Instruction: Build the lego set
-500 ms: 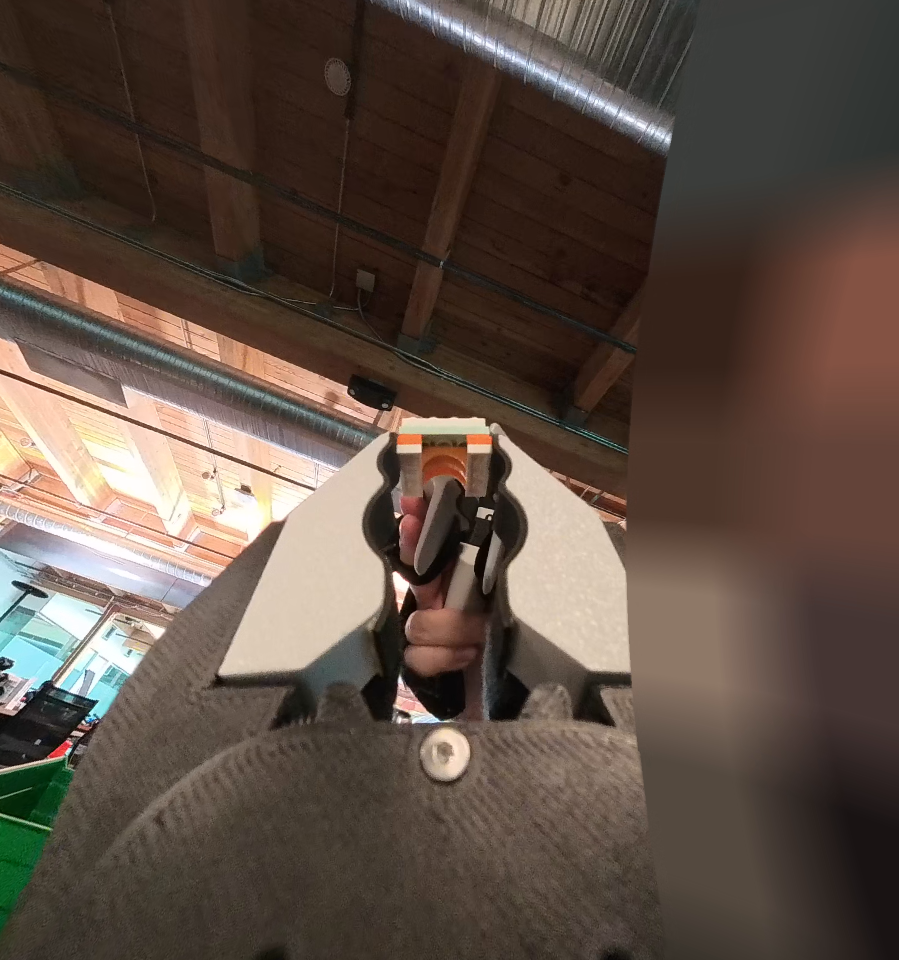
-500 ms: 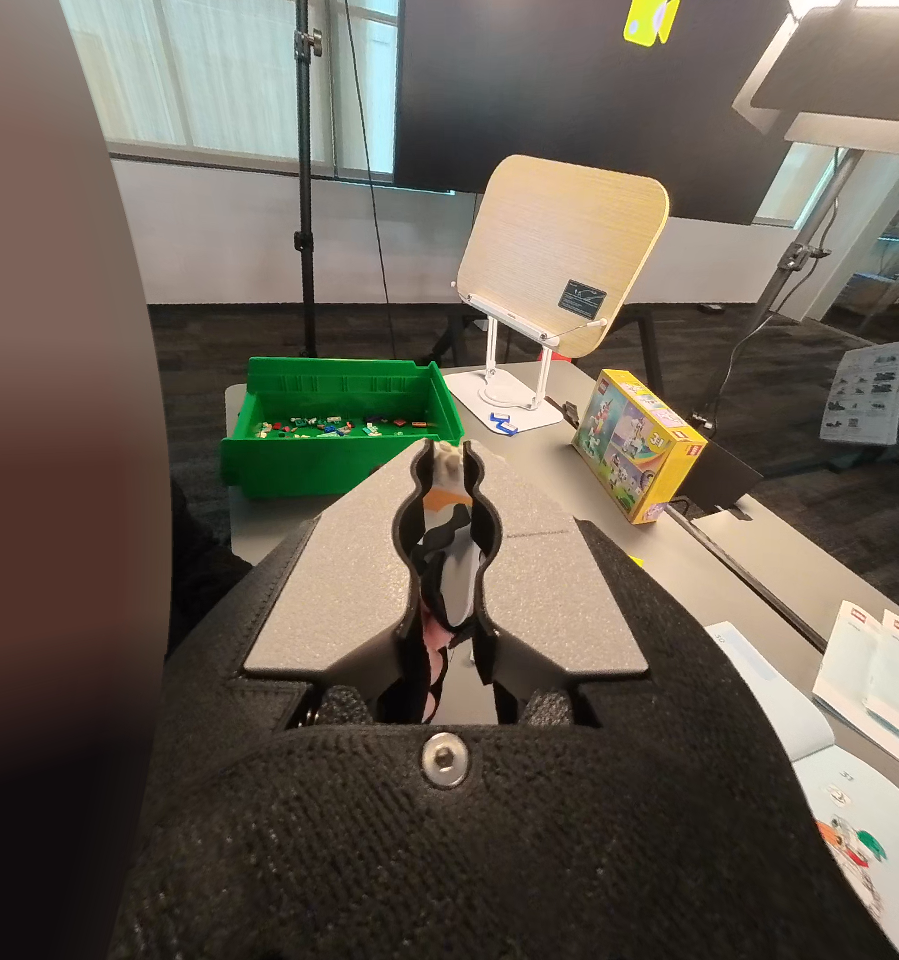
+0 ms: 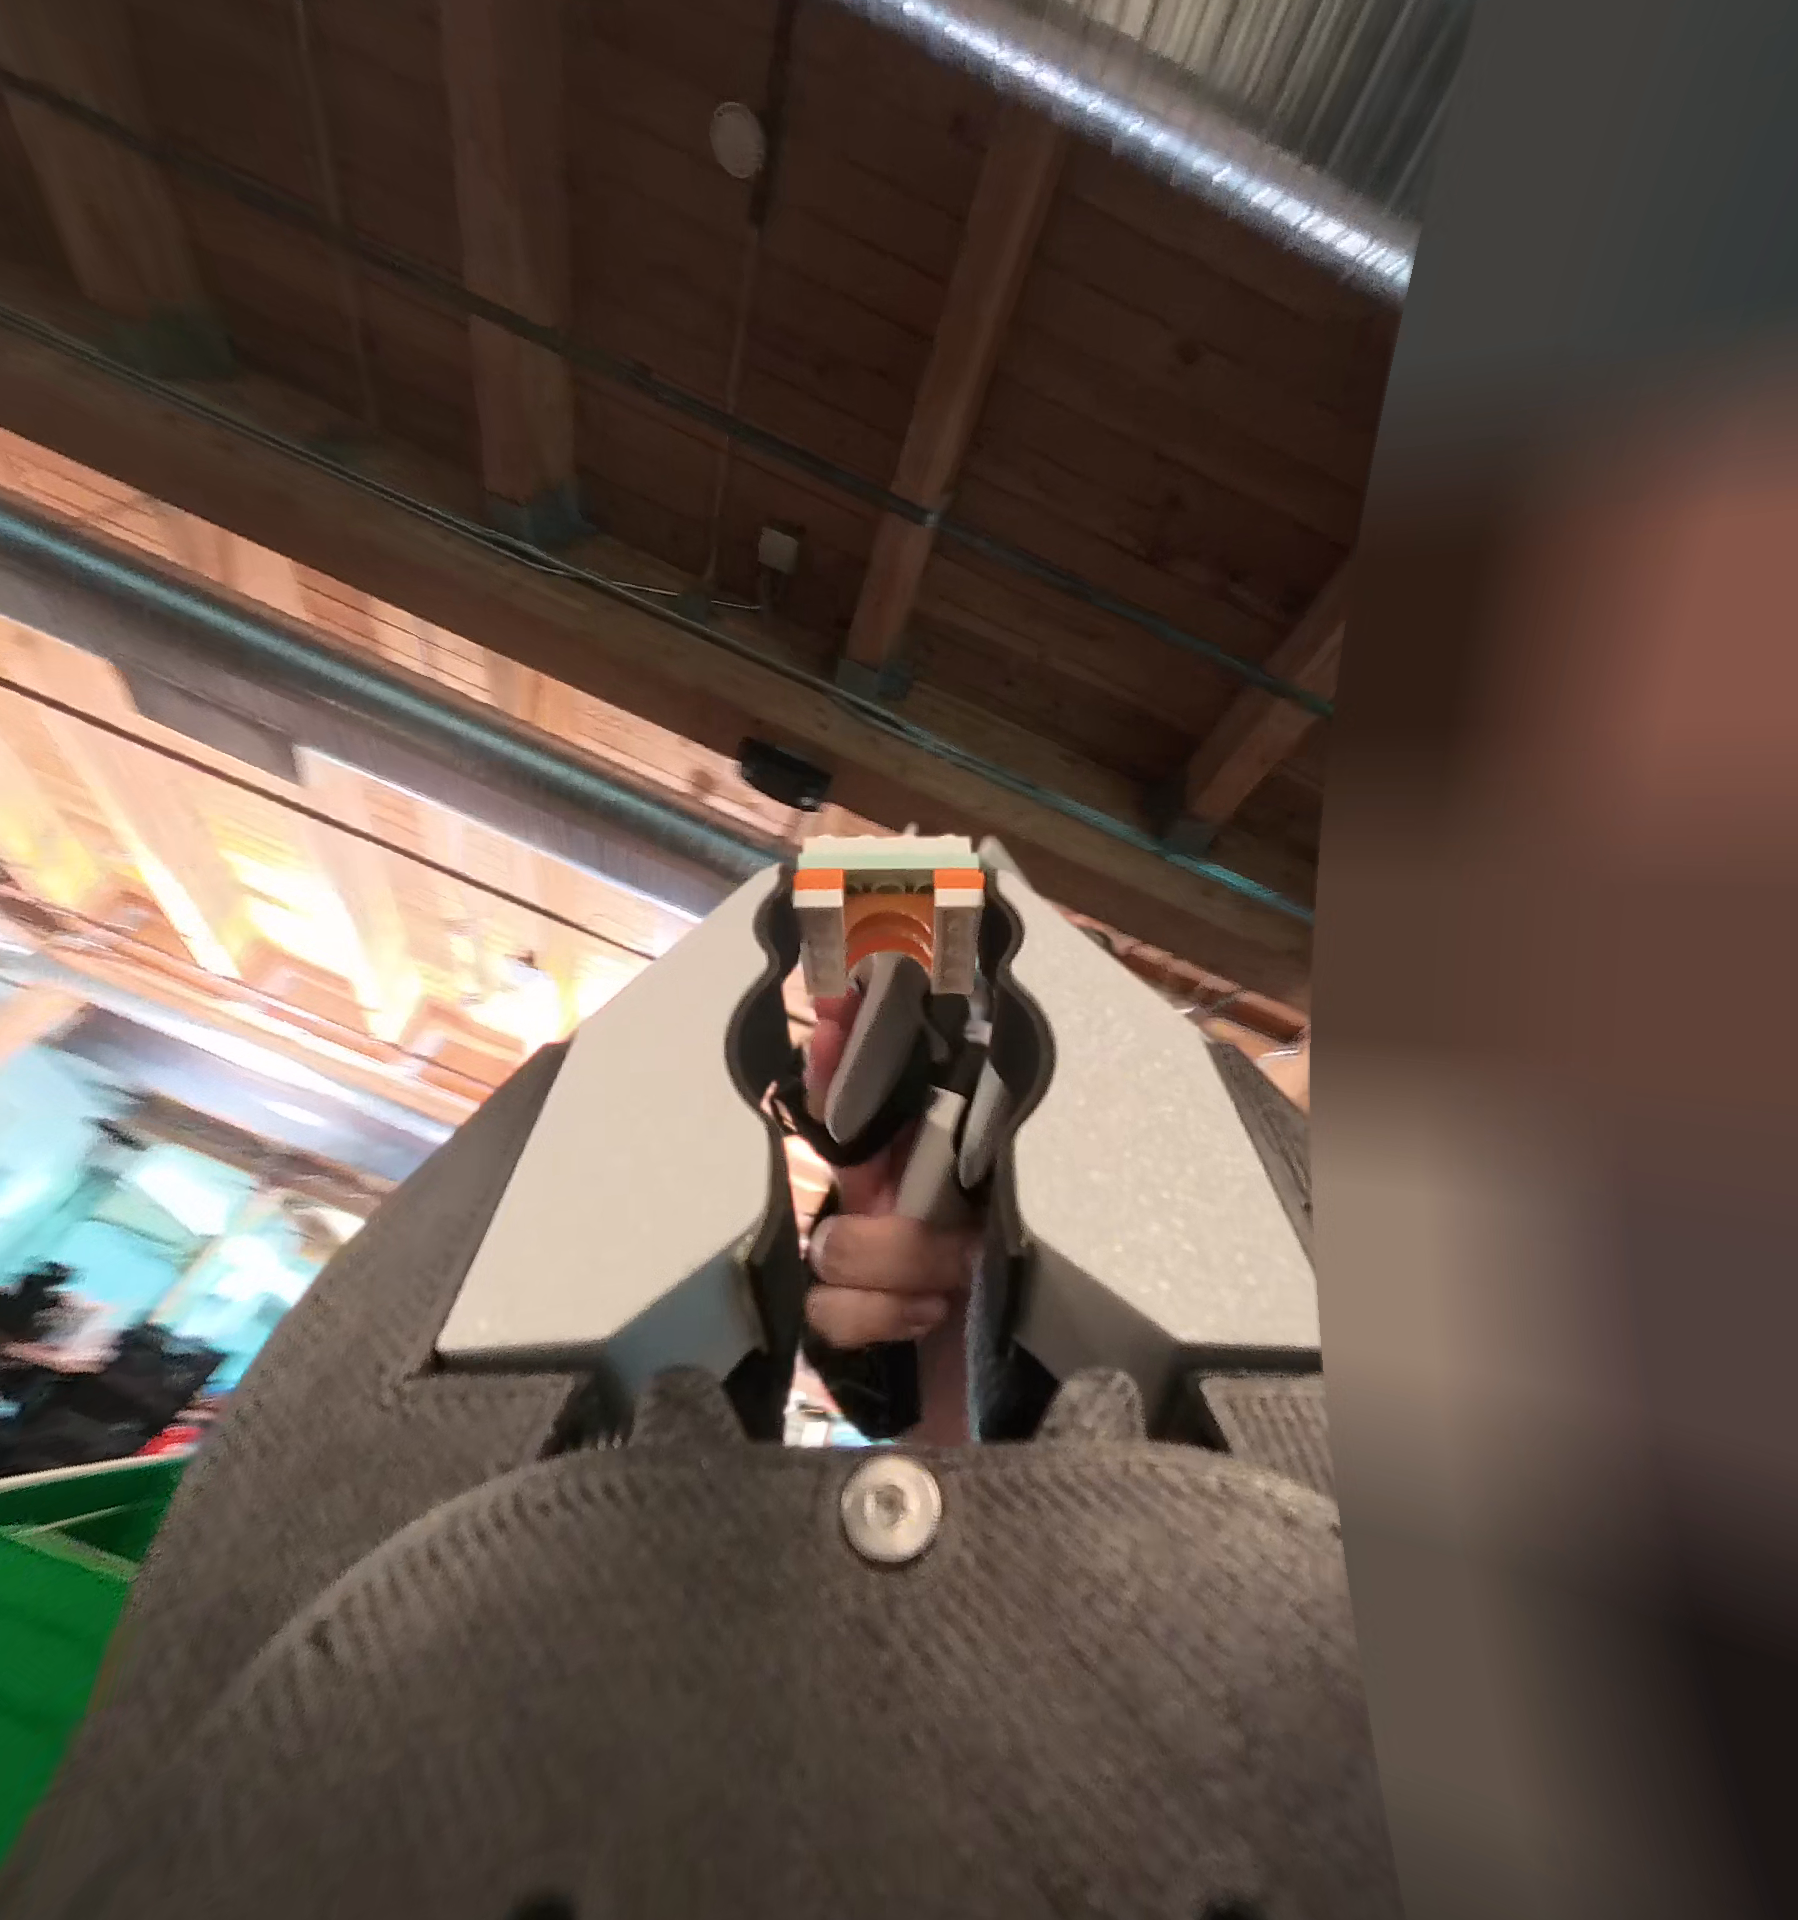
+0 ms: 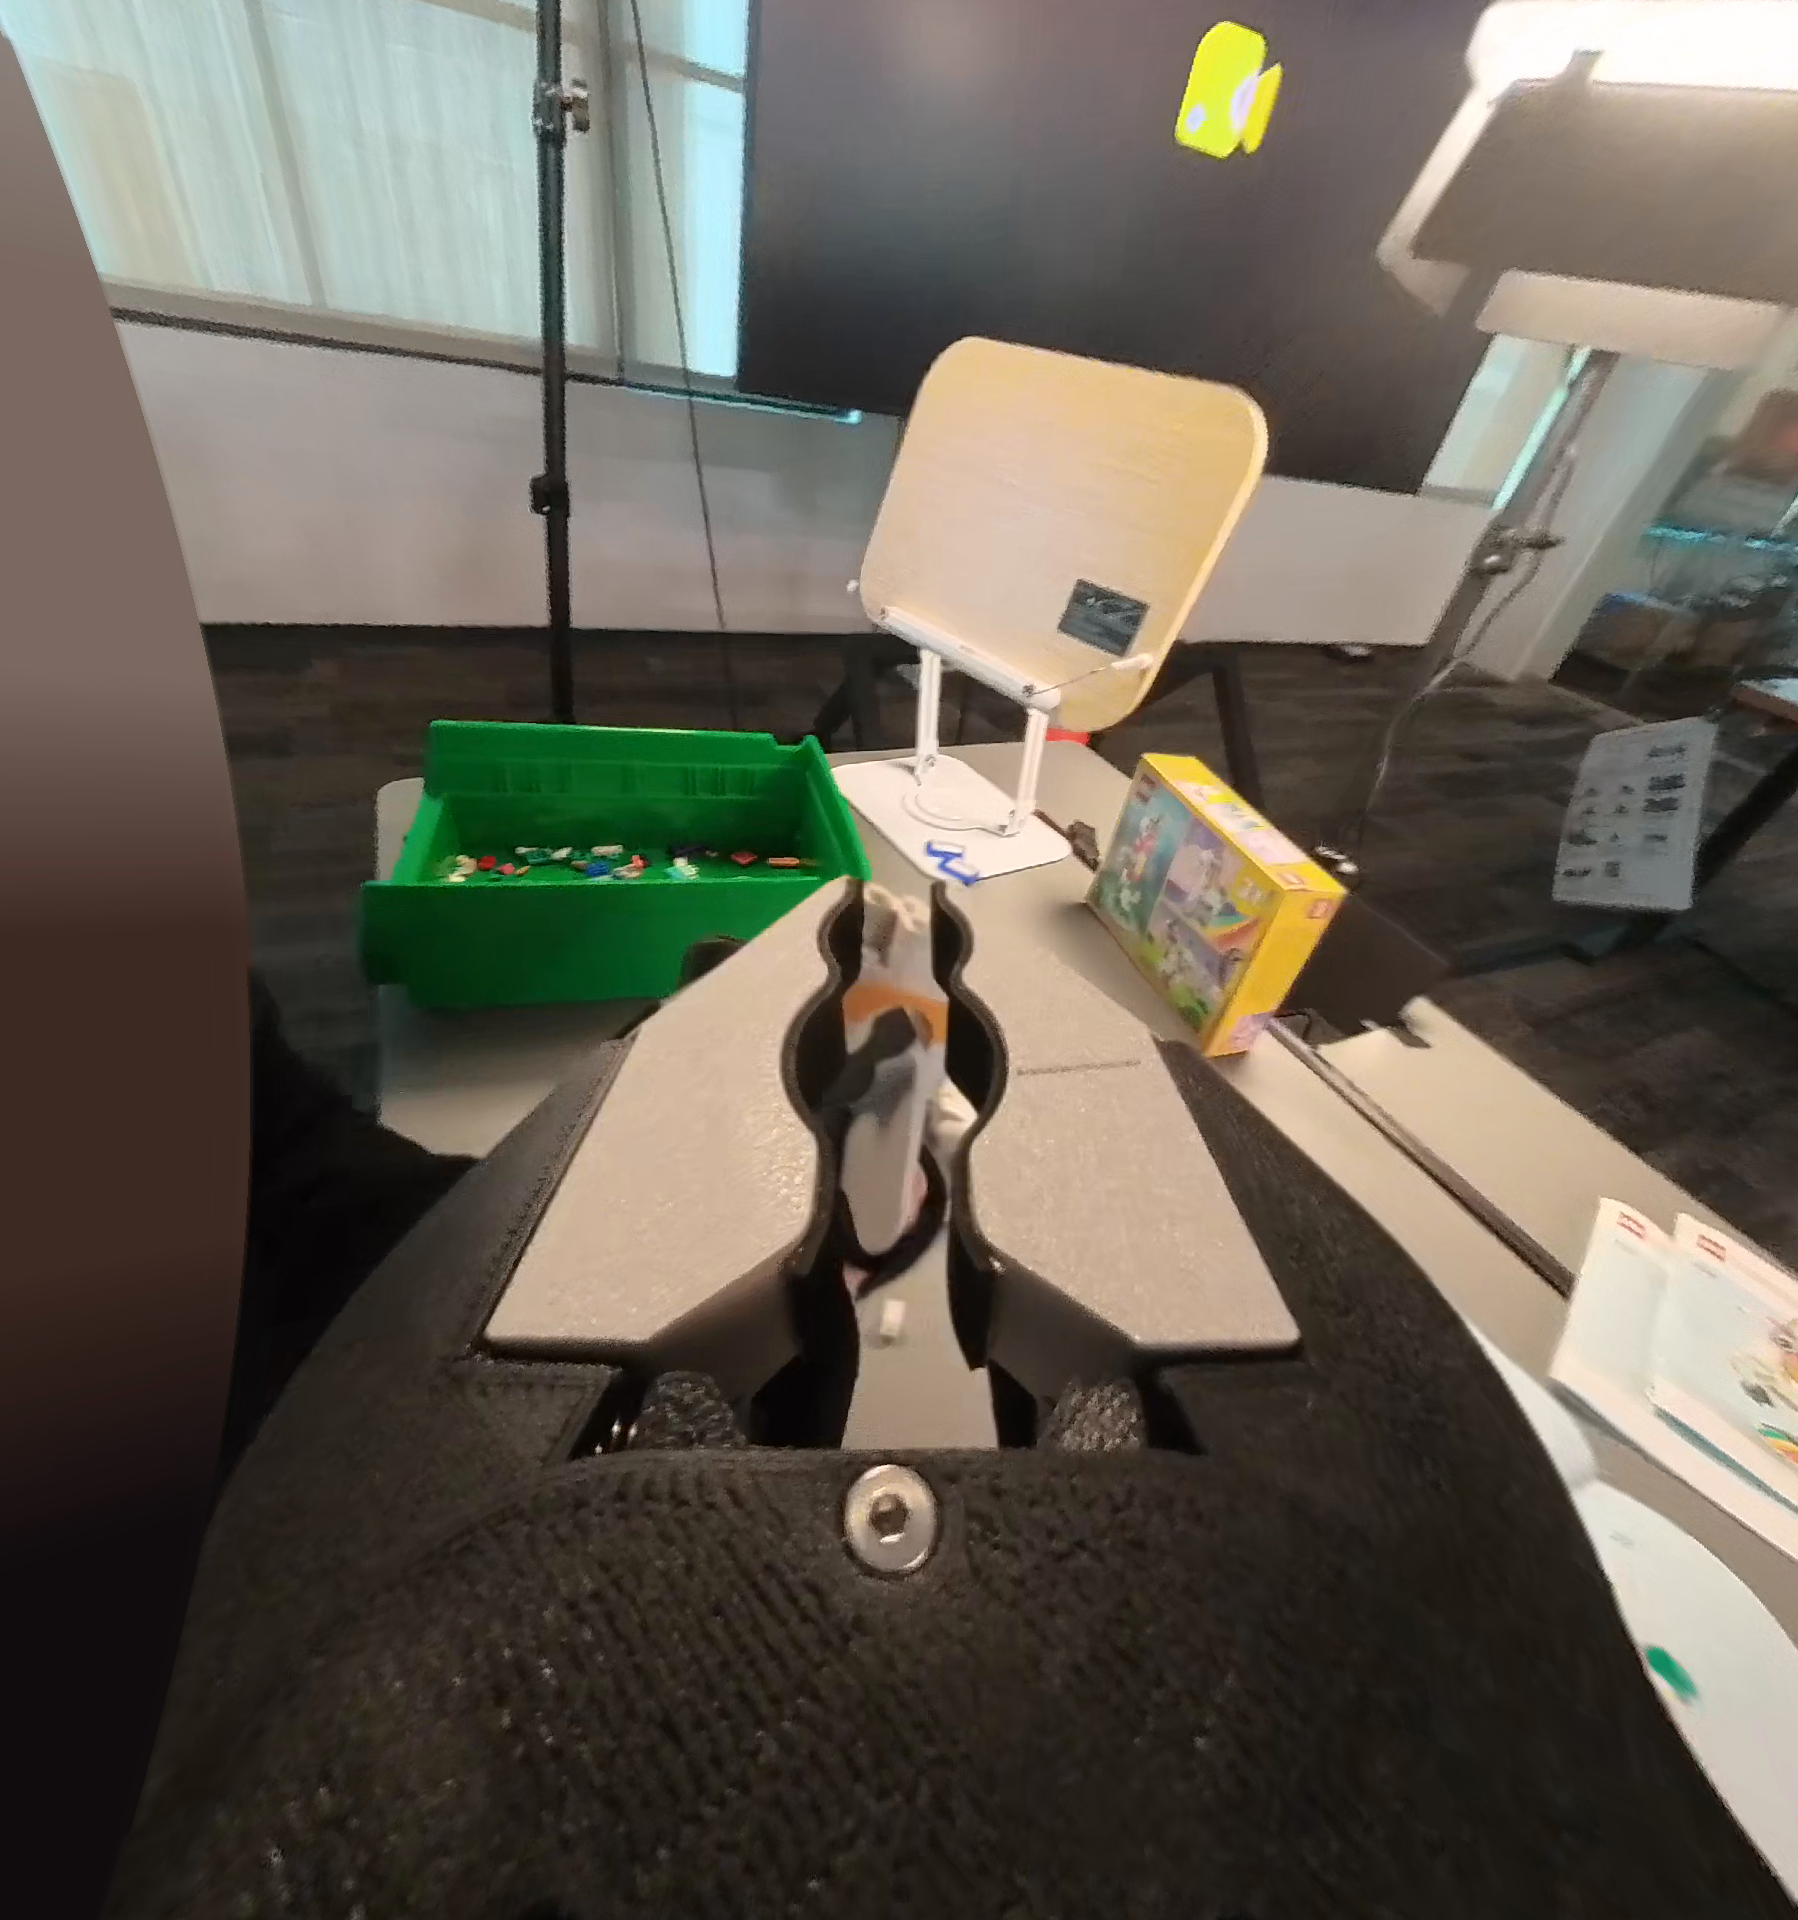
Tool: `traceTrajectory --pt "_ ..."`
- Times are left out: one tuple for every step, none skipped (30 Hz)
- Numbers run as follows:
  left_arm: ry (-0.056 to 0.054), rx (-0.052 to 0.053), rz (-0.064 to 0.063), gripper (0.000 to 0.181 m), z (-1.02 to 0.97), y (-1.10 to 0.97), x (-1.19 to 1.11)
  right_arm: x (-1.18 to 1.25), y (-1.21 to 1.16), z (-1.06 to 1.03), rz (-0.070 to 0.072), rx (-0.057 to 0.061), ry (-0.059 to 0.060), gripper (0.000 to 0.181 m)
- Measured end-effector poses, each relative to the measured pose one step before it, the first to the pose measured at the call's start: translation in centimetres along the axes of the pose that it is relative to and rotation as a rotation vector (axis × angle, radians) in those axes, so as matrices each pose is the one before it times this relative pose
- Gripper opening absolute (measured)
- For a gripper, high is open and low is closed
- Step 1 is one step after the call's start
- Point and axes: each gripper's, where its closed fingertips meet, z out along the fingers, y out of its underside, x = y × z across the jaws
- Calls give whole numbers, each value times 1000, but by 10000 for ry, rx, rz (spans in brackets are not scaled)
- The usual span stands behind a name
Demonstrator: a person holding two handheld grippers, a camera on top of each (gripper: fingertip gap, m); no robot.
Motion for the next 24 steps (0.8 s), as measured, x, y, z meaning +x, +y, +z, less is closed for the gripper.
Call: traceTrajectory --pt "-165 17 249 34 -173 -436 -668 766 181 -335 -108 167 361 14" --pt "-235 -25 311 34 -317 -443 -720 957 257 -461 -67 216 468 17" --pt "-225 -45 331 34 -367 -328 -712 1015 354 -574 16 251 498 19" --pt "-207 -82 321 34 -333 -236 -605 1059 371 -661 154 317 511 21" --pt "-217 -111 298 34 -268 -90 -547 1111 361 -756 265 368 517 22" --pt "-184 -110 261 34 -150 -54 -404 1238 369 -887 283 360 571 24" --pt "-138 -142 256 34 -63 -113 -112 1422 359 -1044 211 336 661 24" --pt "-147 -160 263 34 -56 140 -189 1628 342 -1193 175 310 763 24" --pt "-85 -147 250 34 -54 161 -57 1748 284 -1346 195 274 800 25" --pt "-40 -161 248 34 -19 179 43 1784 198 -1464 175 240 768 25" --pt "-90 -192 277 34 19 311 13 1903 104 -1585 134 232 798 25" --pt "-114 -204 329 34 30 328 -29 2064 0 -1708 91 249 860 25" --pt "-89 -181 329 34 30 321 13 2111 -105 -1747 54 249 823 25" --pt "-56 -148 257 34 25 292 38 2113 -190 -1758 25 231 765 24" --pt "-3 -117 150 34 21 290 82 2115 -309 -1751 16 257 731 24" --pt "15 -99 33 34 27 310 94 2022 -350 -1666 1 229 668 23" --pt "-11 -88 -32 34 8 335 17 1895 -332 -1544 -46 153 596 23" --pt "-35 -91 -66 34 9 373 -29 1838 -336 -1431 -109 111 577 23" --pt "-23 -84 -96 34 -12 368 -45 1748 -305 -1327 -141 95 570 23" --pt "12 -71 -118 34 -9 354 15 1580 -196 -1180 -136 24 496 23" --pt "26 -80 -95 34 2 336 52 1364 -33 -1032 -135 -74 398 23" --pt "-4 -85 -10 34 4 321 28 1249 186 -877 -146 -179 372 23" --pt "19 -96 79 34 19 302 108 1182 404 -727 -149 -272 359 24" --pt "48 -126 127 34 38 315 167 1082 450 -601 -154 -277 301 24"
